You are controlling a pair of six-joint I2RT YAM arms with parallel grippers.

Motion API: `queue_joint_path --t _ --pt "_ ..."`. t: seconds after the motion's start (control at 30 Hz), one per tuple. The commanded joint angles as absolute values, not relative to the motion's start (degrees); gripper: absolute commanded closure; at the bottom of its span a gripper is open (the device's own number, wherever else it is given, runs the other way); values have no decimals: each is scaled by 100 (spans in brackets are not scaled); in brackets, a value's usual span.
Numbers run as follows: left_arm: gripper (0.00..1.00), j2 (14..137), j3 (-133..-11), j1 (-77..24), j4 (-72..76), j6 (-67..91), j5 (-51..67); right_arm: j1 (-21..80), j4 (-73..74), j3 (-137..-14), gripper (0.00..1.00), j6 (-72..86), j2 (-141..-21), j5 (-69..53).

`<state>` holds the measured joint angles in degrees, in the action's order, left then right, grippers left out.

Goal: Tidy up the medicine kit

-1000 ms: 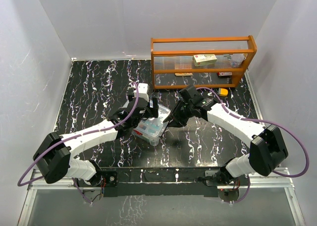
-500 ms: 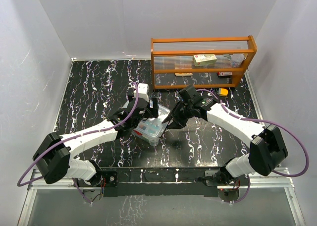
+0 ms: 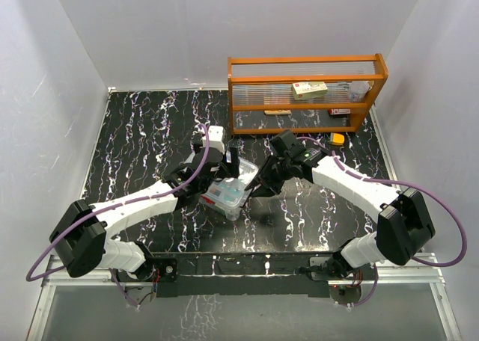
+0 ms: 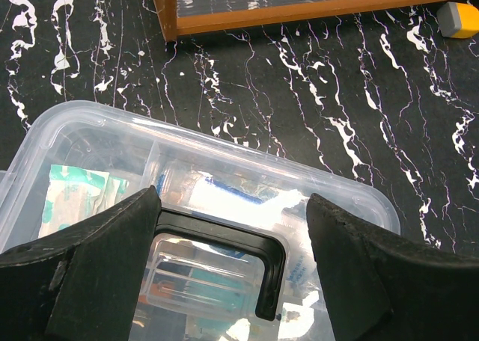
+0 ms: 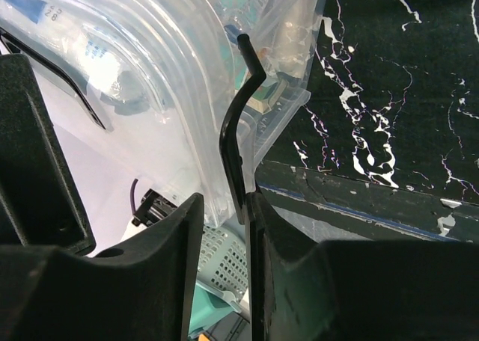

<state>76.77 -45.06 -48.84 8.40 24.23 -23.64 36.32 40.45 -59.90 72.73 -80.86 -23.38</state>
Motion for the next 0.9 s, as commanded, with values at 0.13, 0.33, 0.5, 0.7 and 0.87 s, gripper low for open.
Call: queue_joint_path --t 0.13,0.33,0.5,0.7,0.87 --pt "22 8341 -3878 -5034 -1545 2900 -1450 3678 3639 -6210 78 7344 -8102 -2761" --pt "22 8339 -3873 -5036 -1538 2900 -1450 3682 3492 -6277 80 7405 -8120 -2587" --pt "22 8315 -3861 -5028 -1542 2900 -1436 3675 3288 -6191 78 7482 -8118 -2527" --pt "23 8295 -3851 -5029 -1547 2883 -1434 3683 3348 -6588 77 6990 -8061 -1990" --pt "23 8331 -3882 -5031 -1537 2866 -1398 3686 3691 -6767 59 6642 -8162 -1784"
